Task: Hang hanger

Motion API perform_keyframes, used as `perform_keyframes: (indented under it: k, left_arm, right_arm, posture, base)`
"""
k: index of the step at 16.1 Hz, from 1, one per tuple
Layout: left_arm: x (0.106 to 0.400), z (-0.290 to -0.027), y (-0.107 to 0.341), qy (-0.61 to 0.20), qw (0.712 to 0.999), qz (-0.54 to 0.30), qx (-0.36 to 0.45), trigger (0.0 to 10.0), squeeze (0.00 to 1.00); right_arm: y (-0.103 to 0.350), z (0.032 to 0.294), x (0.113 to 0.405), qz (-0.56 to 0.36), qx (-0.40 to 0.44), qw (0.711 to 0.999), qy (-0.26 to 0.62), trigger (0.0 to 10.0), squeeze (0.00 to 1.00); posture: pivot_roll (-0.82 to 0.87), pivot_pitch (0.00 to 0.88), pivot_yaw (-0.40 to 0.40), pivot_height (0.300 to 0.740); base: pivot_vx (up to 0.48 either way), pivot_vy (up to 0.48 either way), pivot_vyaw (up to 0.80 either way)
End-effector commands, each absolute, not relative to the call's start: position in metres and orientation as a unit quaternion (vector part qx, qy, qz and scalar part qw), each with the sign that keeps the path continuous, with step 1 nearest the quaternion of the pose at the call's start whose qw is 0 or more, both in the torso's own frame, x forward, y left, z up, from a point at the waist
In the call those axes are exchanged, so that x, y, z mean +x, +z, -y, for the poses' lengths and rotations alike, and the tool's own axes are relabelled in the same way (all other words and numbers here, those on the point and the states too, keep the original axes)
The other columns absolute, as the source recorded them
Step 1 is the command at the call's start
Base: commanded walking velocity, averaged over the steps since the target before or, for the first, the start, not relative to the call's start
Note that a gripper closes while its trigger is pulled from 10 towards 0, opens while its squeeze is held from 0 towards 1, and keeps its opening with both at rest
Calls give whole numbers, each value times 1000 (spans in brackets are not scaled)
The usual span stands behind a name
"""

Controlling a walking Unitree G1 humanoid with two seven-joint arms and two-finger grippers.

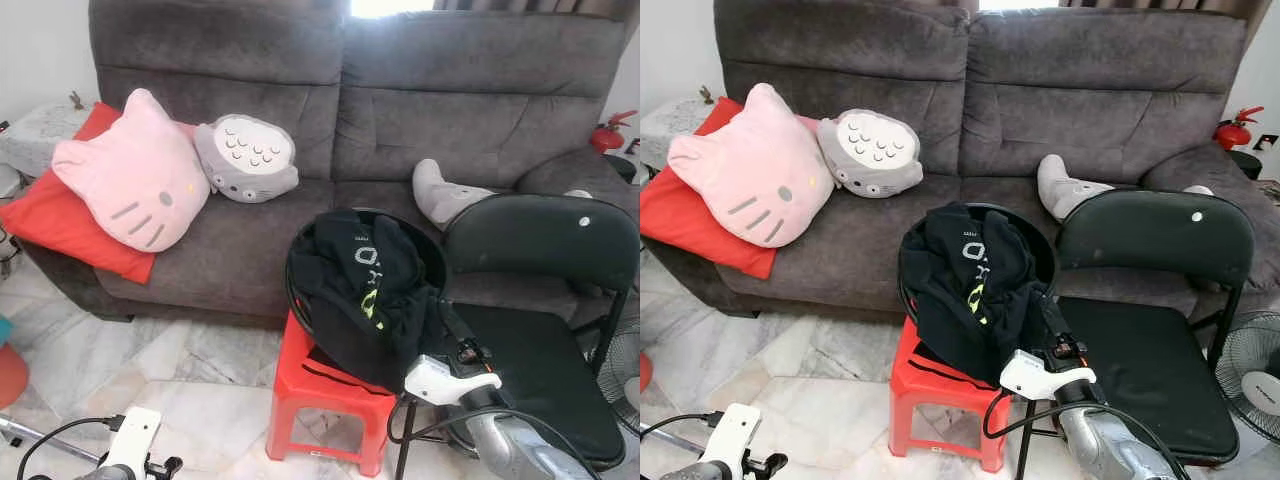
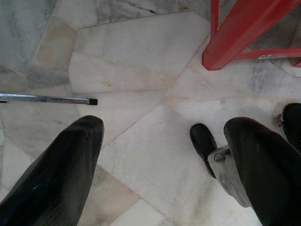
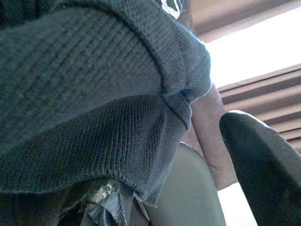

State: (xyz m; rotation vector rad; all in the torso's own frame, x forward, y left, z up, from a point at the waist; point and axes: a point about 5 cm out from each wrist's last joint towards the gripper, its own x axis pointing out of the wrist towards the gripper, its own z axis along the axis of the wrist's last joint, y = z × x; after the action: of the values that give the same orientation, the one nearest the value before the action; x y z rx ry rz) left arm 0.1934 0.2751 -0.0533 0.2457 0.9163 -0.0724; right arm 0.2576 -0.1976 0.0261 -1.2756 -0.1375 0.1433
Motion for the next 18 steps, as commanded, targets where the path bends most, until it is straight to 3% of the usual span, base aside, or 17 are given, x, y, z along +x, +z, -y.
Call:
perform_keyframes:
  k: [1,8,9,10,11,18]
  left_arm:
    - [191,-277,-54,-31,886,-446,119,10000,0]
    - [190,-277,-54,-30,887,-446,118,10000,0]
    - [190,-277,-54,-30,887,-446,118,10000,0]
    - [190,-277,-55,-30,887,-446,118,10000,0]
    - [190,-277,-55,-30,887,-446,118,10000,0]
    - [190,-277,-55,-30,887,-446,116,10000,0]
  right_arm:
    - [26,198,259,61,-596,798,73,0,0]
    - [28,198,263,62,-598,796,77,0,0]
    - [29,198,264,64,-598,795,76,6314,0]
    - [29,198,265,65,-598,795,76,6314,0]
    - [33,200,266,69,-598,795,69,10000,0]
    - [61,207,272,104,-592,798,34,10000,0]
  posture:
    - [-140,0,-12,740]
    - [-138,0,-12,740]
    - [-138,0,-12,740]
    - [-140,0,-13,740]
    - [-139,0,-13,740]
    - [-147,0,-14,740]
  base:
    - [0,0,0]
    - [0,0,0]
    - [0,0,0]
    - [0,0,0]
    - [0,0,0]
    - [0,0,0]
